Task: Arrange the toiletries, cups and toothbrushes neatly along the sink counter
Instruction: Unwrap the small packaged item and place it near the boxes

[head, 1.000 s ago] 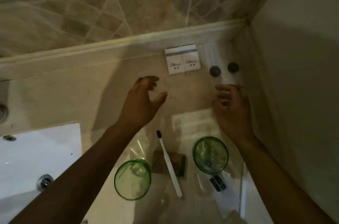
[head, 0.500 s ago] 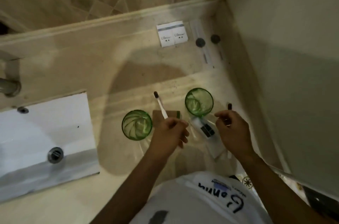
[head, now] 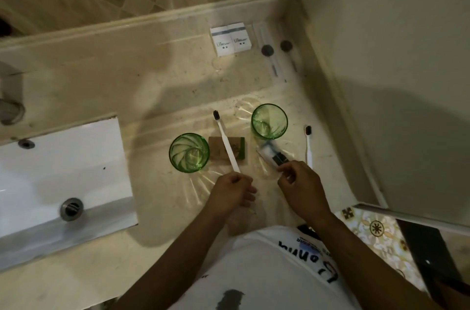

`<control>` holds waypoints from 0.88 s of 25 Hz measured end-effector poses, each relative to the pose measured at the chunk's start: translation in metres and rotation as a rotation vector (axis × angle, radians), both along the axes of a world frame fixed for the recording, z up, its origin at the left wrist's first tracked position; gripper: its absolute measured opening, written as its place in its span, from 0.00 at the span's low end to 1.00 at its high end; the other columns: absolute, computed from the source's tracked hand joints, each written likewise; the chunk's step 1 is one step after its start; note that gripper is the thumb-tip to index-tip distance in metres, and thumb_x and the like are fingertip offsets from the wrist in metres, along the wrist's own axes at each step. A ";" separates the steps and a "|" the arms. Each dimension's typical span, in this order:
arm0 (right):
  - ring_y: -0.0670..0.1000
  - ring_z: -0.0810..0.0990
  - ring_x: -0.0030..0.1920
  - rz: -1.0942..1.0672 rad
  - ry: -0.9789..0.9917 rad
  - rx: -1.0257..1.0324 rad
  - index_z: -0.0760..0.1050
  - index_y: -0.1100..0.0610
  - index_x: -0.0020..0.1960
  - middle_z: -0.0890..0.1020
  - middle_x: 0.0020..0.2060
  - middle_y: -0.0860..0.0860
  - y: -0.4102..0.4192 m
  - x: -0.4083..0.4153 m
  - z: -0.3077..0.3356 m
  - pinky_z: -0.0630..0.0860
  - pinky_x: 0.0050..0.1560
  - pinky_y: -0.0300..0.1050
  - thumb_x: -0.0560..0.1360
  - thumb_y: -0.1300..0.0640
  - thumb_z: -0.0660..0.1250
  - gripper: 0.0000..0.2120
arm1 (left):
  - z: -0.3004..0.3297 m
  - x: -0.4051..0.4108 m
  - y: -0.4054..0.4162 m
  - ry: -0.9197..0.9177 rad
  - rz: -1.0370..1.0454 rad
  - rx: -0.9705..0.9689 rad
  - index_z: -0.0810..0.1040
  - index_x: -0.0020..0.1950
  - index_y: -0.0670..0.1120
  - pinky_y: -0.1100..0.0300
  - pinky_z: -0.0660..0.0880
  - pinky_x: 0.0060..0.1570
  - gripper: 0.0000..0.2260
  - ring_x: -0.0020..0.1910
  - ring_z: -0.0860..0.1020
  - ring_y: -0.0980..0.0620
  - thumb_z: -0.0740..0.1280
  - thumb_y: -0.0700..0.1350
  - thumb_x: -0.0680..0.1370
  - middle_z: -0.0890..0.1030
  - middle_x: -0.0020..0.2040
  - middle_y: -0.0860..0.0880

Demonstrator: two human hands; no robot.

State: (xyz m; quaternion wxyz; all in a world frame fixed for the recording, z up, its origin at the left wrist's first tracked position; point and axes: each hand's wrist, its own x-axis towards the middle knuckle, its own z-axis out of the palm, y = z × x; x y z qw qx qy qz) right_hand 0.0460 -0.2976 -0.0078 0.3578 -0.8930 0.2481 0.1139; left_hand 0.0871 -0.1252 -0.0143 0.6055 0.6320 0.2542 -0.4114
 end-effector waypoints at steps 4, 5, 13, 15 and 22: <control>0.50 0.77 0.49 -0.016 -0.081 -0.102 0.78 0.52 0.52 0.75 0.46 0.47 -0.006 0.000 0.000 0.70 0.49 0.39 0.73 0.61 0.69 0.09 | 0.001 0.007 -0.005 0.008 -0.029 -0.067 0.81 0.51 0.38 0.49 0.83 0.45 0.07 0.41 0.84 0.40 0.64 0.38 0.80 0.85 0.45 0.37; 0.51 0.75 0.51 -0.028 -0.095 -0.122 0.78 0.52 0.53 0.75 0.47 0.48 -0.008 0.002 0.000 0.69 0.52 0.40 0.73 0.61 0.69 0.10 | 0.003 0.010 -0.010 0.026 -0.020 -0.095 0.80 0.53 0.38 0.46 0.82 0.50 0.07 0.45 0.85 0.39 0.64 0.39 0.80 0.85 0.48 0.36; 0.55 0.76 0.57 -0.020 0.011 -0.151 0.76 0.54 0.62 0.79 0.55 0.54 -0.014 0.017 -0.001 0.74 0.59 0.50 0.73 0.55 0.68 0.17 | 0.018 0.024 -0.049 0.156 0.014 -0.193 0.75 0.42 0.42 0.54 0.70 0.39 0.05 0.38 0.72 0.48 0.62 0.37 0.77 0.72 0.40 0.42; 0.57 0.79 0.55 0.008 0.085 -0.110 0.75 0.54 0.64 0.81 0.55 0.56 -0.010 0.015 -0.006 0.76 0.55 0.51 0.73 0.51 0.66 0.20 | 0.012 0.023 -0.054 0.159 0.014 -0.179 0.76 0.45 0.40 0.55 0.68 0.37 0.06 0.39 0.70 0.48 0.65 0.39 0.69 0.72 0.44 0.40; 0.53 0.82 0.48 -0.300 0.151 0.190 0.83 0.53 0.50 0.85 0.46 0.51 -0.004 0.004 -0.015 0.73 0.45 0.45 0.77 0.51 0.66 0.09 | 0.008 0.010 -0.047 0.162 -0.009 -0.194 0.80 0.40 0.40 0.56 0.73 0.36 0.06 0.24 0.75 0.52 0.65 0.37 0.75 0.76 0.27 0.47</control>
